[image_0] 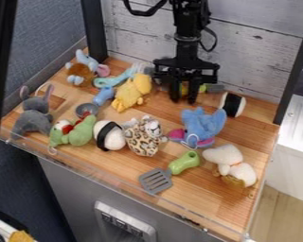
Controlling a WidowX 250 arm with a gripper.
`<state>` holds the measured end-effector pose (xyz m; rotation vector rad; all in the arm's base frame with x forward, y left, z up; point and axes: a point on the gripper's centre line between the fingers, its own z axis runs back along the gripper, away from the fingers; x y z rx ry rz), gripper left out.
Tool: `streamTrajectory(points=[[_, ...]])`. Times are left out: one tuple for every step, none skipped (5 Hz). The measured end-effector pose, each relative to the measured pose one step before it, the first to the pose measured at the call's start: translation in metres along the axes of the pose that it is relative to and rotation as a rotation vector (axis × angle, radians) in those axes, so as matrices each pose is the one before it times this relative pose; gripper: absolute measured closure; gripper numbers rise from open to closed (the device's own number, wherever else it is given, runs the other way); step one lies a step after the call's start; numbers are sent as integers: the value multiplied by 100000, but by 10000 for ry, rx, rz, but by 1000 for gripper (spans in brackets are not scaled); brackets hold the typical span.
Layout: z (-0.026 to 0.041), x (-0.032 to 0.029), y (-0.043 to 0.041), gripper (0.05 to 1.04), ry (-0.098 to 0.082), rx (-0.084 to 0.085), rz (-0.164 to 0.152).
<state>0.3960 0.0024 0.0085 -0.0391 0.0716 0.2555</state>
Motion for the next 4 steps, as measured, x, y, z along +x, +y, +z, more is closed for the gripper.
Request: streamTrajectory(points=[[-77, 157, 264, 914, -37, 19, -1117], [40, 55, 115, 1021, -16, -3, -522], [-21, -21, 219, 1029, 14, -60, 118], [-65, -84, 187, 1029, 15, -44, 742]])
